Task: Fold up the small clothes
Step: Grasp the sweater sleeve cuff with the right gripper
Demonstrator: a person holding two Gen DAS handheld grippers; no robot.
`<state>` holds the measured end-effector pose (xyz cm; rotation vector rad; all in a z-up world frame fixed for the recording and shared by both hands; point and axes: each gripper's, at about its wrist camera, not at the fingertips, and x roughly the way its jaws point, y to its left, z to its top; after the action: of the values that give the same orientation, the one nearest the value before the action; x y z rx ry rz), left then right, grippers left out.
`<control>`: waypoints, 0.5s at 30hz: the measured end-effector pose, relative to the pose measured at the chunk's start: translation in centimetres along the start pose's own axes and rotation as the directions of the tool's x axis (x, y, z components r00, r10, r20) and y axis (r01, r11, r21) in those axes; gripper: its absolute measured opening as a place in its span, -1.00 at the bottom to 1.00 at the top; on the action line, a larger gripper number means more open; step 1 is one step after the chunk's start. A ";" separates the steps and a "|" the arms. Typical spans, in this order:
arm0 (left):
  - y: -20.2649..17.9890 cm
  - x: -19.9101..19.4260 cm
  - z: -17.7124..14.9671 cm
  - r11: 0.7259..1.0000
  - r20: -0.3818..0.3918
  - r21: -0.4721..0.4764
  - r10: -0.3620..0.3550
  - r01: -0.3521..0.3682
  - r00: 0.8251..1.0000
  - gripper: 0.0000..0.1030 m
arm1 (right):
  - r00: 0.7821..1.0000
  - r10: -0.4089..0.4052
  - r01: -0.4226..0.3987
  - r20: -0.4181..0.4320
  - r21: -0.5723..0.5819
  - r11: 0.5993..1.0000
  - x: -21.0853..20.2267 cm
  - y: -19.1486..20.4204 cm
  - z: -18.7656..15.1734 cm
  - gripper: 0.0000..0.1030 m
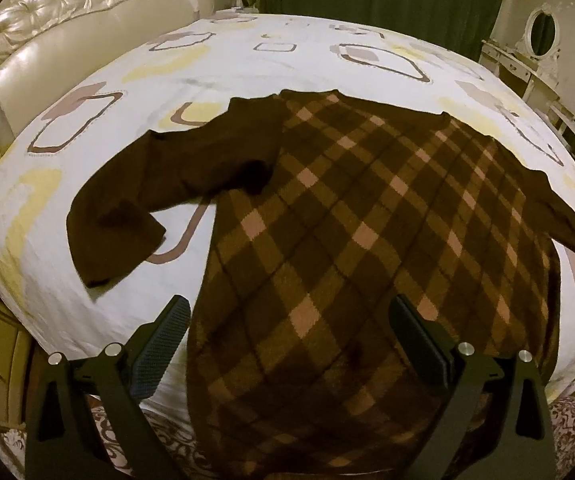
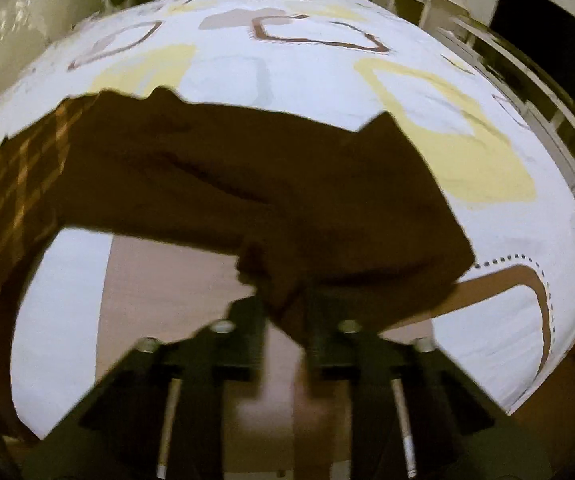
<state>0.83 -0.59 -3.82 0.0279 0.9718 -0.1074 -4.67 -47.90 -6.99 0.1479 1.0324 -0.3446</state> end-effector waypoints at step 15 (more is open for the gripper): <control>-2.9 0.9 0.5 1.000 -0.028 0.024 -0.005 0.005 1.000 0.93 | 0.987 0.044 -0.098 0.157 0.356 0.929 -3.1 -15.9 3.6 -0.86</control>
<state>1.47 -3.59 -4.18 0.0496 0.9983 -0.1238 -8.72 -63.10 -1.83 0.4858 0.8073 -0.4712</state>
